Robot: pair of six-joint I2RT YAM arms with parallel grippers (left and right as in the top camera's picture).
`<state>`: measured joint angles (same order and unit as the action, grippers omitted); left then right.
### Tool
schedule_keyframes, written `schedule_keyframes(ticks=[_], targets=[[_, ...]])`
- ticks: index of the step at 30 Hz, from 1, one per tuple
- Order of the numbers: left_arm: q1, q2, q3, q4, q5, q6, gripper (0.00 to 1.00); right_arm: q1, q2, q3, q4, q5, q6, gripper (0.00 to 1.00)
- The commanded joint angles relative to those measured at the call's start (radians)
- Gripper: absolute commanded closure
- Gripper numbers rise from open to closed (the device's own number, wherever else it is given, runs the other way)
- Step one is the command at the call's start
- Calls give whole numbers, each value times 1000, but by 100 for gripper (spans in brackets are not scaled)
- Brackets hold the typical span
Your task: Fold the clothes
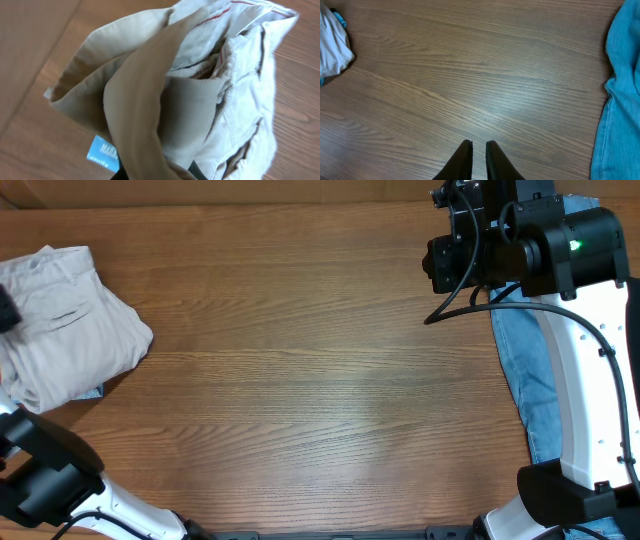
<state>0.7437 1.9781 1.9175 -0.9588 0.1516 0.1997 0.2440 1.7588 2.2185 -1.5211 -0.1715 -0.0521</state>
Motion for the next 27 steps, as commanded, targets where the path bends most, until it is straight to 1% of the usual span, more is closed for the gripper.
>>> schedule_keyframes(ticks=[1,2,3,6,8,9,11,12,15,16,17,19,20,21,25,27], targets=[[67,13,10,0,-50,-192,33,1,-12,2,0,6,5,86],[84,11,10,-11,-65,-272,6,1,-12,2,0,6,5,86],[97,10,10,-27,-55,-307,0,1,-12,2,0,6,5,86],[118,2,10,-43,-13,-320,0,1,-12,2,8,6,5,86],[121,-11,10,-51,-53,-338,0,0,-12,2,20,7,5,76],[121,-24,16,-65,-103,-367,0,-2,-12,2,27,6,5,67],[121,-47,35,-86,-130,-384,0,-10,-12,2,35,7,25,66],[121,-61,49,-98,-101,-384,0,-15,-12,2,37,6,32,65],[103,-117,101,-129,102,-322,0,-42,-12,2,56,7,58,63],[41,-187,130,-154,196,-268,0,-79,-12,2,99,6,118,56],[0,-220,134,-159,215,-243,0,-87,-12,2,109,7,133,50],[-105,-280,134,-157,209,-204,0,-116,-12,2,144,5,163,31],[-166,-305,134,-154,204,-185,0,-128,-12,2,162,-2,165,19],[-230,-326,134,-150,202,-165,0,-139,-12,2,178,-6,165,0],[-479,-356,133,-145,143,-156,0,-163,-4,0,208,-5,153,0],[-589,-341,133,-153,114,-150,0,-169,6,0,216,-4,109,0]])
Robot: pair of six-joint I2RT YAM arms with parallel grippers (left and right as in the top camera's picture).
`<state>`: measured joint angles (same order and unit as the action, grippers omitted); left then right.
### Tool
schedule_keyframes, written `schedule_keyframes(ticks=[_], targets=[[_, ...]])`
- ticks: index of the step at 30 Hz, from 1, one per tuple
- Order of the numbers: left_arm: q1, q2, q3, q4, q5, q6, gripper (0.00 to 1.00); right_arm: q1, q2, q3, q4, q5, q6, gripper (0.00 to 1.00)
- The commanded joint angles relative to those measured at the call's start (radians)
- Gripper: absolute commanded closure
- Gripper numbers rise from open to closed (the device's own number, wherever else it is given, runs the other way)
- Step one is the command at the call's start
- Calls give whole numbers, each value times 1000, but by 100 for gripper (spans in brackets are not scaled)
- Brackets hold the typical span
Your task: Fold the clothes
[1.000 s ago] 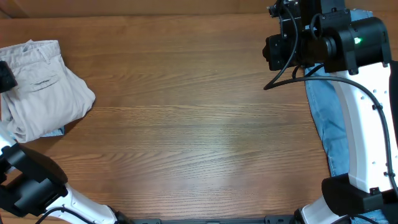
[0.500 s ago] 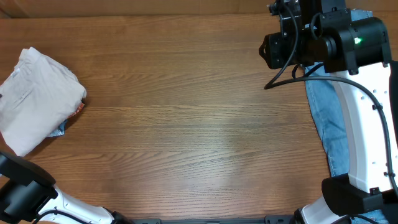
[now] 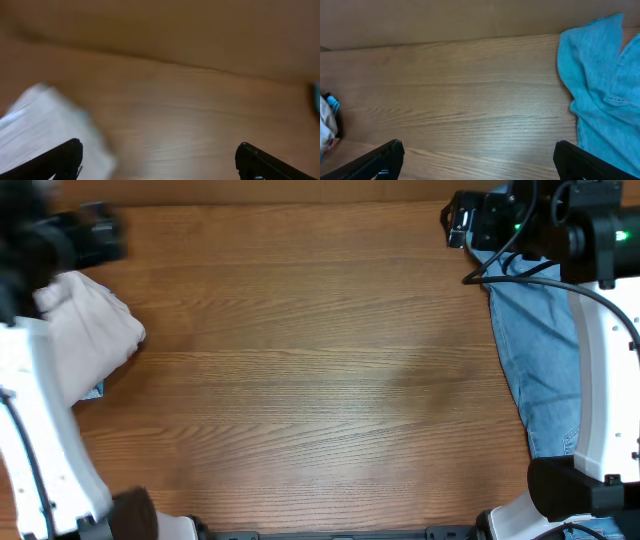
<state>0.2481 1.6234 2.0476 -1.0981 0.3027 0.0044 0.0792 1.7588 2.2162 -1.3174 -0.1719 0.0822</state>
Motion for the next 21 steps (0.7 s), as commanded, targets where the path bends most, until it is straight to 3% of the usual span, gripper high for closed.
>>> schedule_keyframes(ticks=[1,8,21], targets=[[-136,24,3,-18,-53,50,0,-10,14,2,16,-4,-54,0],[-338,122,3,-106,-254,30,0,-76,45,2,-26,-4,18,0],[-346,42,-44,-296,-229,30,0,-166,-135,-51,-126,24,12,4]])
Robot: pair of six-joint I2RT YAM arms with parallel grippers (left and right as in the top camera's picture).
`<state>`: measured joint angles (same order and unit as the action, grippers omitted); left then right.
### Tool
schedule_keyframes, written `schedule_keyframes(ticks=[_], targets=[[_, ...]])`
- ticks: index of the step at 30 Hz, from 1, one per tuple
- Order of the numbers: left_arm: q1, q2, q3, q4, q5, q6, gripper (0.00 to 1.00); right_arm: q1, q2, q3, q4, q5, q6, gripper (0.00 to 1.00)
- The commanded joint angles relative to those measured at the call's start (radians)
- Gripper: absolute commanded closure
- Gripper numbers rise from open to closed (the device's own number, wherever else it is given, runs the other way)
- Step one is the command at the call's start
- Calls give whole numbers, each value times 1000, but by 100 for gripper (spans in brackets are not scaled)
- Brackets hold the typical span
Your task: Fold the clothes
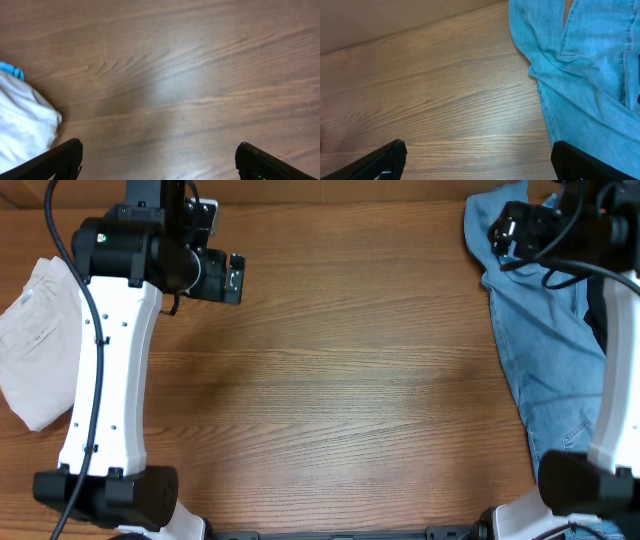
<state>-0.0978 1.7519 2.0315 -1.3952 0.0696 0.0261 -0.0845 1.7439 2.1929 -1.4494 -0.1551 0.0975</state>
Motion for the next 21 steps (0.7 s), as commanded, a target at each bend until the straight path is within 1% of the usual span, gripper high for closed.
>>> schedule_keyframes(ticks=[1,3,6,12,15,18,21], targets=[[0,-117,-55,16,5,9,0,-1,-154,-56,16,-6,-12,4],[-1,-192,-123,50,3,9,0,0,-236,-137,55,-29,-23,4],[-1,-323,-241,98,-6,8,0,0,-399,-325,142,-30,-46,4],[-1,-689,-549,235,-13,4,0,6,-821,-790,345,-70,-61,0],[-1,-876,-694,302,-46,-9,0,6,-1005,-969,385,-74,-61,0],[-1,-1023,-791,333,-93,-3,0,6,-1128,-1080,392,-73,-60,0],[-1,-1111,-826,311,-103,-3,0,6,-1183,-1128,385,-74,-60,0]])
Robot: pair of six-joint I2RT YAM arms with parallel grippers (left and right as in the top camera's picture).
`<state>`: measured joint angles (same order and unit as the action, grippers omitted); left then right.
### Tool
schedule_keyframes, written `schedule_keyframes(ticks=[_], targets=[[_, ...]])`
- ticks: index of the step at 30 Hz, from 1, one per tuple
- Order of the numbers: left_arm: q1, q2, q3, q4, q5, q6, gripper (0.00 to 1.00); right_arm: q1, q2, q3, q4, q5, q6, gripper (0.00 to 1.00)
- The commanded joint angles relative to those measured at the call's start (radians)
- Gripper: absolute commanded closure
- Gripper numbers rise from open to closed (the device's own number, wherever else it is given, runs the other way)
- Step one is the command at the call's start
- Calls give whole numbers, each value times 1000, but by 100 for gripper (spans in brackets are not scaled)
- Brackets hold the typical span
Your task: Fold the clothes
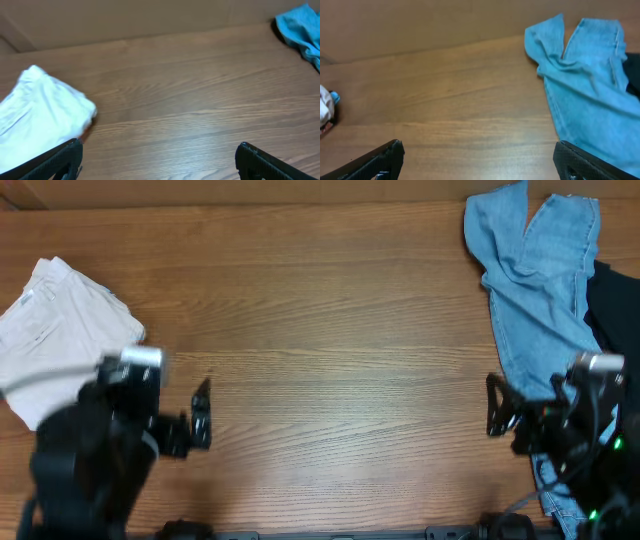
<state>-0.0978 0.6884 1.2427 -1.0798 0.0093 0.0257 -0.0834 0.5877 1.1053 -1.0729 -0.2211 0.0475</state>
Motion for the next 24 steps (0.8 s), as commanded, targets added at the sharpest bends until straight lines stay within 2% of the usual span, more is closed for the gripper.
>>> schedule_keyframes(ticks=[1,11,18,24], targets=[[-1,-64,-37,-32,-43,-3,0,5,-29,-44,-5,-9,-10,0],[-1,-89,-37,-286,-43,-3,0,5,-26,-44,-167,-8,-10,0],[-1,-89,-37,-327,-43,-3,0,5,-26,-44,-196,8,-15,0],[-1,-89,-37,-327,-43,-3,0,5,-26,-81,-23,-21,-166,0]])
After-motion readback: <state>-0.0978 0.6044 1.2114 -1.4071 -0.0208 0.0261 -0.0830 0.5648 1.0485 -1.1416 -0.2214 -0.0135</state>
